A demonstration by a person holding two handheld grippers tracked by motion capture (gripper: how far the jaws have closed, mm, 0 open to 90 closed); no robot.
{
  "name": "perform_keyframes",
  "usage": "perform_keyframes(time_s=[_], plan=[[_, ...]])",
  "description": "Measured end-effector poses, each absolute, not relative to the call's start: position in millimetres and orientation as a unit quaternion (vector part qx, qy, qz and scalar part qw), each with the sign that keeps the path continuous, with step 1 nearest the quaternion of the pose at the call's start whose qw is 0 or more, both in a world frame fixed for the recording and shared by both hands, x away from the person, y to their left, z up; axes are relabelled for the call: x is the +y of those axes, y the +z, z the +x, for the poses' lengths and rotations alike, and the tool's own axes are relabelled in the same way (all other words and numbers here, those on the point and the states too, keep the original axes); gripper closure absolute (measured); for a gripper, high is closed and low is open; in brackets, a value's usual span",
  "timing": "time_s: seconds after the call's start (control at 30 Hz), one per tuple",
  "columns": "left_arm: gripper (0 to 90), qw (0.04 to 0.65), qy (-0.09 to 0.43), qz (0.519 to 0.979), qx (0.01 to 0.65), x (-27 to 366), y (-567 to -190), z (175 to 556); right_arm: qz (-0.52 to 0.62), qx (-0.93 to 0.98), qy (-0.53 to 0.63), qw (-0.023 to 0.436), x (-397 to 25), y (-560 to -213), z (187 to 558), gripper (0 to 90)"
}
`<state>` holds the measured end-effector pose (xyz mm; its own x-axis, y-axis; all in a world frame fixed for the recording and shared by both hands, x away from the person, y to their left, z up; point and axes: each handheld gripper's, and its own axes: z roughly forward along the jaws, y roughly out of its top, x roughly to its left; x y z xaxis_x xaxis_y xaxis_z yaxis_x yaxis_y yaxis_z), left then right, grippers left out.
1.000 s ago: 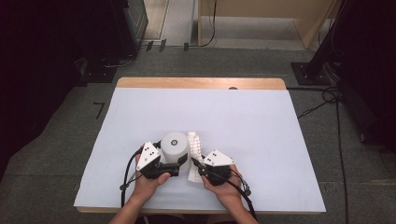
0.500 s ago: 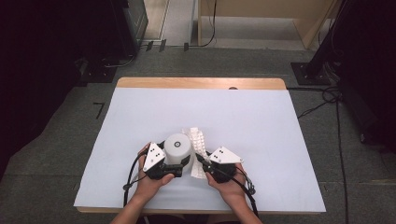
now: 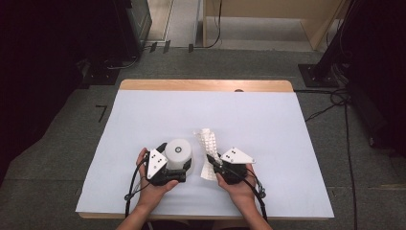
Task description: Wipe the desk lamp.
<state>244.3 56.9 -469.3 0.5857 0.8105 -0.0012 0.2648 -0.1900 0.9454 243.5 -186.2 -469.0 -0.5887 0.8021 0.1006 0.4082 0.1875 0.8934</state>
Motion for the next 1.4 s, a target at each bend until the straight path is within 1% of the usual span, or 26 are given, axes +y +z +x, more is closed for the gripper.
perform_keyframes(time_s=[0.13, 0.2, 0.23, 0.37, 0.5, 0.57, 0.7, 0.8, 0.9, 1.0, 1.1, 1.17, 1.3, 1.4], plan=[[1.1, 0.485, 0.278, 0.725, 0.403, 43, -472, 241, 0.408, 0.745, 0.489, 0.198, -186, -470, 243, 76.9], [6.8, 0.482, 0.291, 0.718, 0.409, 41, -472, 239, 0.406, 0.747, 0.489, 0.197, -184, -471, 243, 76.9], [8.3, 0.484, 0.287, 0.718, 0.409, 42, -472, 240, 0.404, 0.748, 0.488, 0.198, -183, -472, 244, 76.9], [8.6, 0.503, 0.267, 0.716, 0.405, 53, -469, 245, 0.401, 0.756, 0.482, 0.188, -177, -476, 243, 76.9], [8.6, 0.565, 0.209, 0.699, 0.385, 70, -457, 250, 0.388, 0.77, 0.473, 0.177, -165, -483, 240, 76.9], [8.7, 0.582, 0.187, 0.699, 0.371, 76, -451, 252, 0.381, 0.776, 0.472, 0.176, -159, -485, 238, 76.9], [8.7, 0.582, 0.177, 0.71, 0.355, 78, -451, 253, 0.376, 0.771, 0.482, 0.179, -158, -479, 235, 76.9], [8.7, 0.572, 0.174, 0.725, 0.343, 72, -455, 252, 0.369, 0.767, 0.493, 0.183, -159, -471, 232, 77.1], [8.7, 0.556, 0.174, 0.746, 0.322, 64, -459, 250, 0.358, 0.757, 0.508, 0.201, -162, -459, 229, 77.1], [8.7, 0.554, 0.17, 0.751, 0.317, 61, -460, 250, 0.352, 0.745, 0.526, 0.212, -168, -447, 225, 77.1], [8.7, 0.559, 0.166, 0.747, 0.321, 63, -458, 251, 0.346, 0.742, 0.533, 0.212, -169, -443, 223, 77.1], [8.7, 0.56, 0.167, 0.743, 0.326, 67, -456, 252, 0.345, 0.749, 0.527, 0.206, -167, -447, 224, 77.1], [8.7, 0.57, 0.171, 0.728, 0.34, 76, -451, 255, 0.353, 0.771, 0.499, 0.18, -159, -463, 229, 77.0], [8.7, 0.572, 0.172, 0.726, 0.34, 80, -449, 256, 0.358, 0.784, 0.48, 0.163, -154, -473, 232, 77.0]])
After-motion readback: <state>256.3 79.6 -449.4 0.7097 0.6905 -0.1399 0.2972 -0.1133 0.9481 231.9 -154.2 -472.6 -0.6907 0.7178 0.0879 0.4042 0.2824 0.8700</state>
